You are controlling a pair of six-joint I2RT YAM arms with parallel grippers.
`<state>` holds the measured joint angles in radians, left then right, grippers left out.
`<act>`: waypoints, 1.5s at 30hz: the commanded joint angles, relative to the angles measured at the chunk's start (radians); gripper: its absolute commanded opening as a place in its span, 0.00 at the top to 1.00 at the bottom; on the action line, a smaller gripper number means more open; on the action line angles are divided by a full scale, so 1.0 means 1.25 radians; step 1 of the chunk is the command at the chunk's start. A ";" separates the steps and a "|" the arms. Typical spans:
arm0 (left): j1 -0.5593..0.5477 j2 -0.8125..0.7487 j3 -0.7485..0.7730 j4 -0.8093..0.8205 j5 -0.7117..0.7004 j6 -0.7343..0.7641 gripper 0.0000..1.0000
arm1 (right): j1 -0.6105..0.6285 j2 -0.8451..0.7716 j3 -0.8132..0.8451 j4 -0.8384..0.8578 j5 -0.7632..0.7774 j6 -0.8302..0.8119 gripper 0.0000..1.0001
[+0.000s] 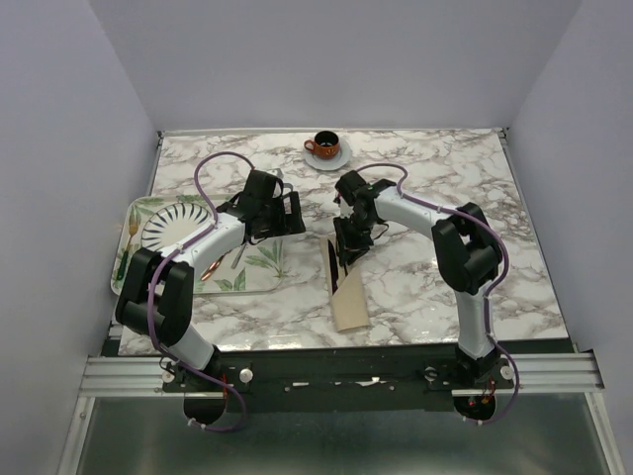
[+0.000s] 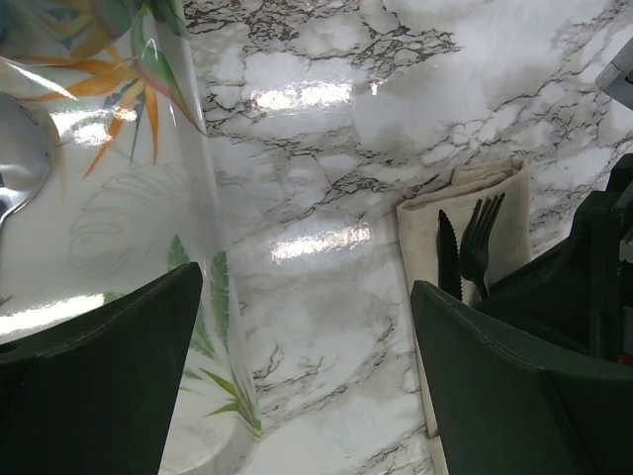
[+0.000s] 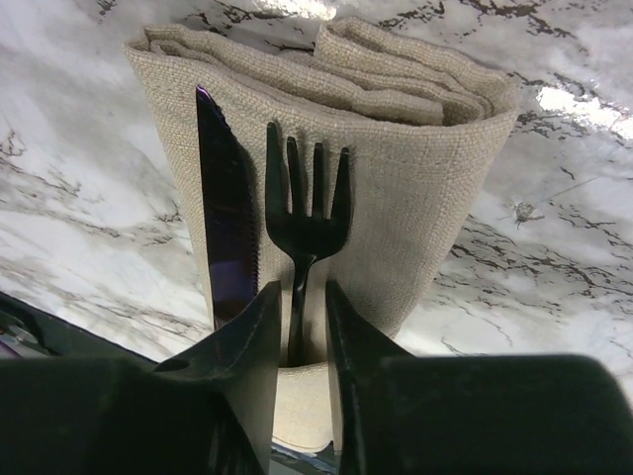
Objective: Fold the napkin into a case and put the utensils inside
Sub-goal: Insert the fork at the center of the board, then reset both arms
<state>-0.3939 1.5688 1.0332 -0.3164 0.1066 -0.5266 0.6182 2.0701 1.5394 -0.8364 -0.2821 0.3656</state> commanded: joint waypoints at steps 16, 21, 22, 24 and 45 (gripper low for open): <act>-0.064 0.100 0.032 -0.022 0.170 0.069 0.47 | -0.012 -0.140 0.017 -0.017 -0.006 -0.042 0.58; -0.092 0.176 0.090 -0.055 0.158 0.086 0.48 | -0.064 -0.165 0.001 -0.012 0.000 -0.065 0.43; -0.096 0.187 0.099 -0.057 0.156 0.086 0.48 | -0.074 -0.167 -0.002 -0.010 -0.003 -0.070 0.39; -0.111 0.219 0.130 -0.068 0.153 0.097 0.49 | -0.104 -0.177 -0.004 -0.011 -0.006 -0.083 0.23; -0.121 0.324 0.413 -0.108 0.142 0.231 0.35 | -0.283 -0.237 0.026 -0.034 -0.108 -0.241 0.00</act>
<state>-0.5484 2.0480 1.4933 -0.4175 0.3183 -0.3653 0.3027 1.8229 1.5024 -0.8406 -0.3607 0.1604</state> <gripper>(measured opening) 0.567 0.998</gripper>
